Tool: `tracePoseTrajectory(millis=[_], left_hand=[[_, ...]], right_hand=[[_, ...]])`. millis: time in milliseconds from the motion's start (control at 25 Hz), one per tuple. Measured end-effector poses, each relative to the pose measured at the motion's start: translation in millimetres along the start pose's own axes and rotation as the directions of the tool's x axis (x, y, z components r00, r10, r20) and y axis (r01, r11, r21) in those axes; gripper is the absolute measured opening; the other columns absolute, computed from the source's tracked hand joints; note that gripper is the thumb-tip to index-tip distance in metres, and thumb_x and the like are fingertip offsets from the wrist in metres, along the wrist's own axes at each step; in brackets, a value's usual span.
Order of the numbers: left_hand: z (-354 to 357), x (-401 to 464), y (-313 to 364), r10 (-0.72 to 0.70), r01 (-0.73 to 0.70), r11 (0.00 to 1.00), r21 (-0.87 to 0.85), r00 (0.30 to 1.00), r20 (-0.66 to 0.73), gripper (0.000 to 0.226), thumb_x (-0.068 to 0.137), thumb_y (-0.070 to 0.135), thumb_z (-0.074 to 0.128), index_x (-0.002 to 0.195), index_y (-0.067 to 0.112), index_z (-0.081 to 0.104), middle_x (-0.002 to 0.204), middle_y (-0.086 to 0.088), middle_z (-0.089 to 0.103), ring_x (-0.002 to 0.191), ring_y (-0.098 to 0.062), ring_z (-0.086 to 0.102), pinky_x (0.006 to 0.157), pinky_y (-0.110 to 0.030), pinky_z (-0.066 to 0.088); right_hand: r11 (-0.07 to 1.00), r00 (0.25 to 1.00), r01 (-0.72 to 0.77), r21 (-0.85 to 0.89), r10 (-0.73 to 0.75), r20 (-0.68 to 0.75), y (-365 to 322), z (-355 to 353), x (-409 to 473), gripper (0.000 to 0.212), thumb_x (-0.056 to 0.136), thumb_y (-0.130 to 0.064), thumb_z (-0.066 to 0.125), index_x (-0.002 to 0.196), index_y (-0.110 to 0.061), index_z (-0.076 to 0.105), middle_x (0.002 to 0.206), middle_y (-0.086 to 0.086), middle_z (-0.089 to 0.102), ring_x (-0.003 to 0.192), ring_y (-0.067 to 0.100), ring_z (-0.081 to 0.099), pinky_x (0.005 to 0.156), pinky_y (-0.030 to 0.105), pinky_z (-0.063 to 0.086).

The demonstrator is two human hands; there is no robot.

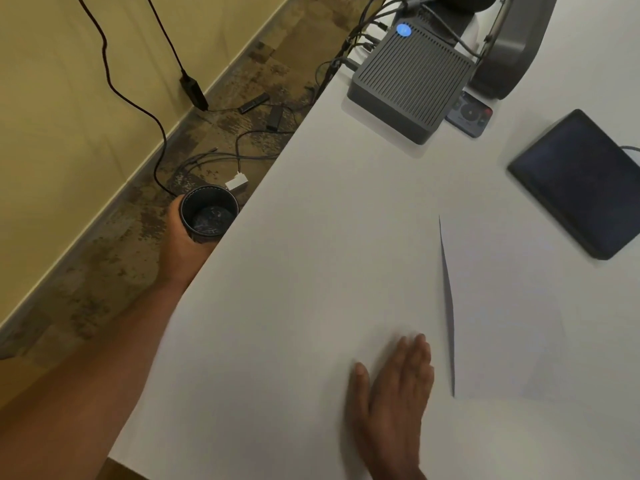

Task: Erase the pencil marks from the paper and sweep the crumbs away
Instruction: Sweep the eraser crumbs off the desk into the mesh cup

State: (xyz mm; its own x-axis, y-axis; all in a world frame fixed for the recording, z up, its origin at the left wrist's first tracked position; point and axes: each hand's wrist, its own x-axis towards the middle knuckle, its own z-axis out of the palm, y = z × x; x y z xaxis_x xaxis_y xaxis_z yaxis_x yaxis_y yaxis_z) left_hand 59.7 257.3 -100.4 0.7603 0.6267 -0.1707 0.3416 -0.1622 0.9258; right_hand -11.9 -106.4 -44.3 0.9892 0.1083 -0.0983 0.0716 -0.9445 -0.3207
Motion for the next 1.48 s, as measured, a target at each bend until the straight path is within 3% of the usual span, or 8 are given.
tracePoseTrajectory(millis=[440, 640, 720, 800, 880, 960, 1120, 1480], left_hand=[[0, 2, 0, 0.048, -0.048, 0.999, 0.011, 0.999, -0.021, 0.093, 0.052, 0.07, 0.09, 0.129, 0.069, 0.038, 0.144, 0.008, 0.056, 0.133, -0.016, 0.055, 0.106, -0.036, 0.05], [-1, 6, -3, 0.052, -0.052, 0.997, 0.053, 0.999, -0.001, 0.1, 0.061, 0.041, 0.088, 0.148, 0.022, 0.042, 0.144, -0.004, 0.056, 0.135, -0.02, 0.054, 0.109, -0.034, 0.047], [-1, 10, -6, 0.063, -0.064, 0.994, 0.091, 0.998, 0.015, 0.094, 0.072, 0.029, 0.088, 0.15, 0.009, 0.039, 0.146, -0.013, 0.055, 0.137, -0.029, 0.053, 0.11, -0.037, 0.047], [-1, 8, -4, 0.06, -0.062, 0.995, 0.075, 0.998, 0.035, 0.097, 0.075, 0.051, 0.08, 0.152, 0.009, 0.038, 0.147, -0.014, 0.055, 0.134, -0.029, 0.055, 0.105, -0.035, 0.048], [0, 5, 2, 0.031, -0.031, 0.998, 0.059, 0.999, 0.009, 0.103, 0.064, 0.072, 0.078, 0.149, 0.025, 0.042, 0.144, -0.004, 0.059, 0.13, -0.023, 0.058, 0.1, -0.038, 0.052], [2, 2, 5, 0.007, -0.006, 0.999, 0.042, 1.0, -0.026, 0.113, 0.052, 0.083, 0.083, 0.146, 0.037, 0.041, 0.143, 0.005, 0.059, 0.129, -0.019, 0.058, 0.098, -0.039, 0.055], [5, 4, 3, -0.019, 0.02, 0.999, 0.028, 1.0, -0.023, 0.12, 0.046, 0.089, 0.08, 0.147, 0.039, 0.038, 0.148, 0.006, 0.056, 0.133, -0.021, 0.056, 0.105, -0.047, 0.055], [4, 6, 6, 0.0, 0.0, 1.0, 0.005, 1.0, -0.025, 0.107, 0.047, 0.091, 0.077, 0.139, 0.049, 0.041, 0.134, 0.018, 0.058, 0.123, -0.006, 0.056, 0.089, -0.014, 0.046]], right_hand=[[0.986, 0.983, 0.15, -0.067, -0.142, 0.113, -130, 45, 78, 0.089, 0.096, -0.067, 0.017, 0.151, 0.002, 0.005, 0.16, 0.021, -0.005, 0.148, 0.031, -0.011, 0.119, 0.051, 0.005], [0.961, 0.953, 0.274, -0.026, -0.268, 0.142, -197, 59, 127, 0.087, 0.096, -0.066, 0.008, 0.152, -0.001, -0.002, 0.159, 0.02, -0.012, 0.146, 0.029, -0.02, 0.119, 0.048, 0.0], [0.889, 0.87, 0.452, 0.075, -0.458, 0.181, -216, 63, 130, 0.079, 0.099, -0.06, 0.01, 0.153, -0.004, 0.002, 0.161, 0.017, -0.006, 0.147, 0.026, -0.016, 0.119, 0.047, 0.004], [0.756, 0.756, 0.548, 0.359, -0.631, 0.176, -222, 58, 134, 0.07, 0.101, -0.055, 0.021, 0.154, -0.012, 0.007, 0.163, 0.007, 0.001, 0.148, 0.015, -0.009, 0.121, 0.039, 0.006], [0.724, 0.833, 0.436, 0.535, -0.549, 0.065, -203, 45, 155, 0.068, 0.1, -0.052, 0.033, 0.154, -0.017, 0.011, 0.162, -0.001, 0.006, 0.148, 0.01, -0.003, 0.119, 0.025, -0.001], [0.863, 0.968, 0.251, 0.438, -0.233, -0.097, -160, 31, 194, 0.071, 0.098, -0.049, 0.036, 0.153, -0.008, 0.017, 0.161, 0.008, 0.013, 0.148, 0.02, 0.008, 0.119, 0.026, -0.002], [0.992, 0.993, -0.086, 0.09, 0.093, -0.069, -71, 7, 260, 0.08, 0.098, -0.059, 0.02, 0.152, 0.0, 0.009, 0.16, 0.018, 0.009, 0.148, 0.028, 0.003, 0.12, 0.04, 0.0], [0.915, 0.914, 0.4, -0.049, -0.394, 0.092, -174, 54, 216, 0.087, 0.094, -0.067, 0.006, 0.153, -0.002, 0.009, 0.161, 0.017, 0.004, 0.149, 0.027, -0.004, 0.12, 0.043, 0.001]])
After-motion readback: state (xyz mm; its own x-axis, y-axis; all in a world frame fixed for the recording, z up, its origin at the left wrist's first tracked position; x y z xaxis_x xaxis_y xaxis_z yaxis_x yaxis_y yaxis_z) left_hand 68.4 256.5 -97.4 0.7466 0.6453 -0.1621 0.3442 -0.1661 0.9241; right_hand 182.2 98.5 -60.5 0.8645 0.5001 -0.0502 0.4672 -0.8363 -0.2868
